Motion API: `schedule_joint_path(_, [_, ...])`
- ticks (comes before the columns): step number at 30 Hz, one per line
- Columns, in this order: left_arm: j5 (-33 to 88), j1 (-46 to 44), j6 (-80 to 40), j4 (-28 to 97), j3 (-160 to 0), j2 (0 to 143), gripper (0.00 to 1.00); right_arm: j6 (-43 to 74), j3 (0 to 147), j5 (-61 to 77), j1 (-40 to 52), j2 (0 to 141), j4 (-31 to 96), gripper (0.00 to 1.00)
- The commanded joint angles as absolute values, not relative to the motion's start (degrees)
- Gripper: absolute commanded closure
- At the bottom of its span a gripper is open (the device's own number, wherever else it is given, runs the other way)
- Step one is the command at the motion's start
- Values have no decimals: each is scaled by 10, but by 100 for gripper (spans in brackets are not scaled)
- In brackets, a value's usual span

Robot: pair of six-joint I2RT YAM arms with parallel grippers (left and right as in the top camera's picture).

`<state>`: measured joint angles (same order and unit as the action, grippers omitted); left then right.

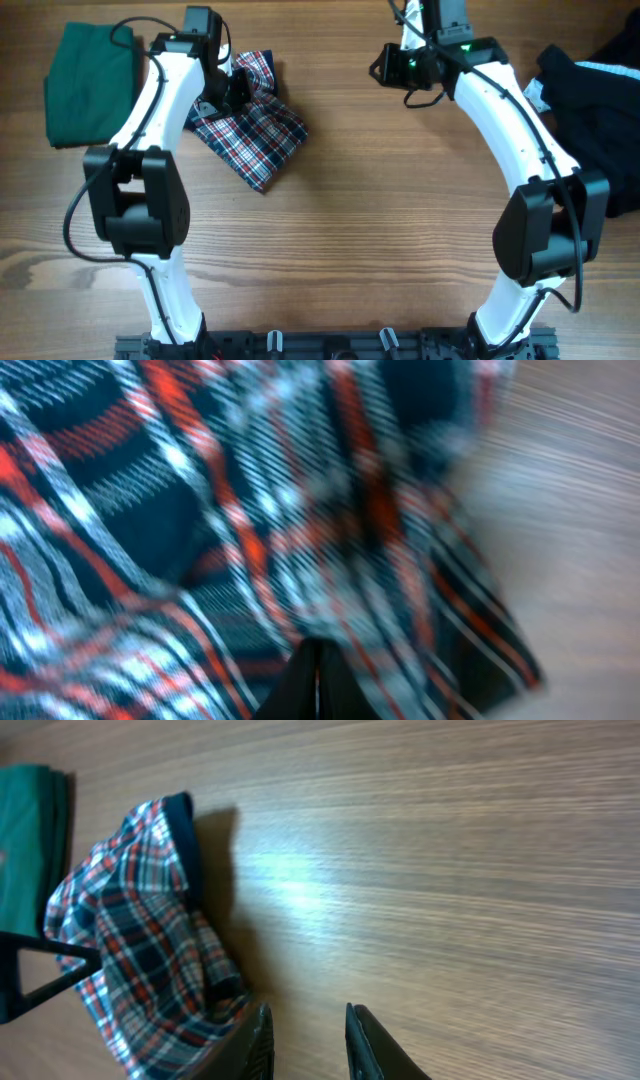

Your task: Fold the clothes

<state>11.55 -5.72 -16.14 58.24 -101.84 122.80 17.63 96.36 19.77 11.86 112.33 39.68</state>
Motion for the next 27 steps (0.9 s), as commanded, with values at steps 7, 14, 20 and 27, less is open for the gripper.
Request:
schedule_joint_path(7, [58, -59, -184, 526, -1020, 1297, 96, 166, 969, 180, 82, 1123, 400, 75])
schedule_joint_path(14, [18, -96, -43, 492, -1020, 1344, 96, 166, 969, 180, 74, 1123, 397, 75])
schedule_joint_path(20, [-6, -145, 107, 444, -1020, 1344, 96, 165, 969, 179, 74, 1123, 397, 75])
schedule_joint_path(27, [-56, -198, 239, 402, -1020, 1344, 96, 165, 969, 178, 74, 1123, 398, 75])
